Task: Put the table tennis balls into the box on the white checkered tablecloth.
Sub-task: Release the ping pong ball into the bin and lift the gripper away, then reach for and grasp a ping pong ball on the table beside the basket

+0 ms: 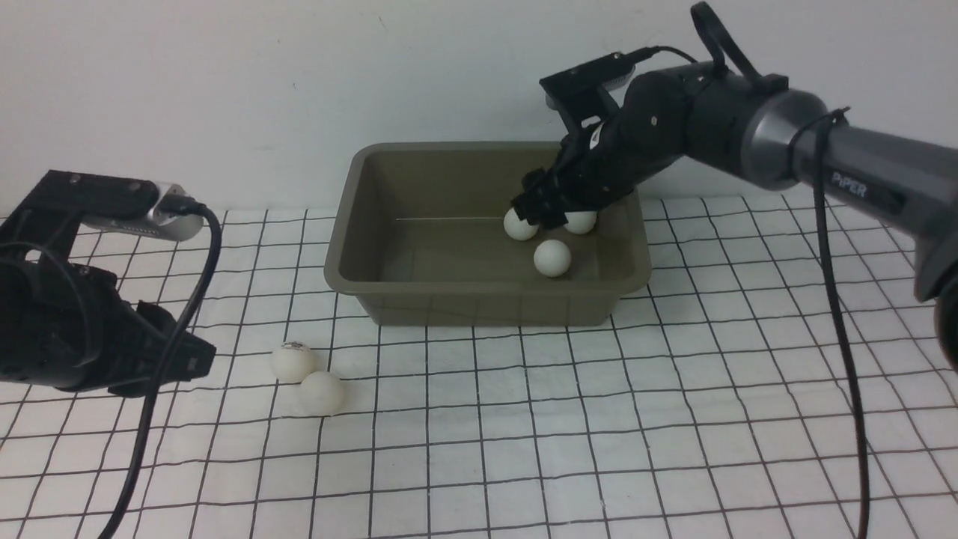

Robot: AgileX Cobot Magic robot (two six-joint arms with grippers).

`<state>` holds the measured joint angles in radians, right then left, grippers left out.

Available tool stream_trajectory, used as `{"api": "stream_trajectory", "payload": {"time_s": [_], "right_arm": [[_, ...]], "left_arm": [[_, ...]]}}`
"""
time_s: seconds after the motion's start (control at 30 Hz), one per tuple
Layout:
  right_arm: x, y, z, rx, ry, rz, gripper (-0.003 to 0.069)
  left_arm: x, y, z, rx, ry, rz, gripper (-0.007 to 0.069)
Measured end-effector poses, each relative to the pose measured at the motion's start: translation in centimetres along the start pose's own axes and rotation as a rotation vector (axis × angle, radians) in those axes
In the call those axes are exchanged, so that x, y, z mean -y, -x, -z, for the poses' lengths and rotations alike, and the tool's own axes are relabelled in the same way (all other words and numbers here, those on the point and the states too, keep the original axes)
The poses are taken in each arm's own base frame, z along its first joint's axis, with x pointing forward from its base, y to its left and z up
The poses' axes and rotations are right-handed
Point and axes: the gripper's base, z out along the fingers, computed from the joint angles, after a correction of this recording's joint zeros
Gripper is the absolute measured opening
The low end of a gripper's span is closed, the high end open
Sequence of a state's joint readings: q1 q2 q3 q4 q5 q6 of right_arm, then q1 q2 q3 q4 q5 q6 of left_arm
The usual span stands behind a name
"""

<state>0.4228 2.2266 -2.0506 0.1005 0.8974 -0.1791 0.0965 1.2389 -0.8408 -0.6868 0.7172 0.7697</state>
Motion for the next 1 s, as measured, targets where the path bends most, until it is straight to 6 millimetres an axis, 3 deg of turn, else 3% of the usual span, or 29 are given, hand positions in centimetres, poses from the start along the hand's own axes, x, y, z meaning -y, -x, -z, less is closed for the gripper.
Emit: {"api": "stream_trajectory", "payload": {"time_s": [0.13, 0.27, 0.37, 0.53, 0.7, 0.83, 1.0], "right_arm": [[0.1, 2.0, 5.2, -0.043, -0.002, 0.051, 0.0444], [0.7, 3.6, 11.6, 0.000, -0.049, 0.088, 0.0375], [1.8, 4.3, 18.8, 0.112, -0.095, 0.070, 0.0300], [1.7, 4.0, 28.3, 0.279, -0.143, 0.067, 0.0249], [0.6, 2.3, 36.7, 0.432, -0.176, 0.075, 0.0244], [0.1, 0.3, 39.1, 0.435, -0.183, 0.077, 0.0244], [-0.3, -1.9, 38.9, 0.370, -0.176, 0.086, 0.0244]], "left_arm": [[-1.2, 0.4, -2.3, 0.009, 0.007, 0.029, 0.0346], [-2.9, 0.2, -6.2, -0.080, -0.013, 0.078, 0.0356], [-3.4, 0.8, -8.5, -0.117, -0.028, 0.078, 0.0356], [-3.2, 2.4, -12.2, -0.151, -0.064, 0.050, 0.0356], [-3.7, 2.6, -13.8, -0.177, -0.062, 0.043, 0.0356], [-4.1, 2.2, -14.2, -0.200, -0.044, 0.013, 0.0356], [-4.3, 2.0, -14.4, -0.209, -0.028, -0.015, 0.0356]]}}
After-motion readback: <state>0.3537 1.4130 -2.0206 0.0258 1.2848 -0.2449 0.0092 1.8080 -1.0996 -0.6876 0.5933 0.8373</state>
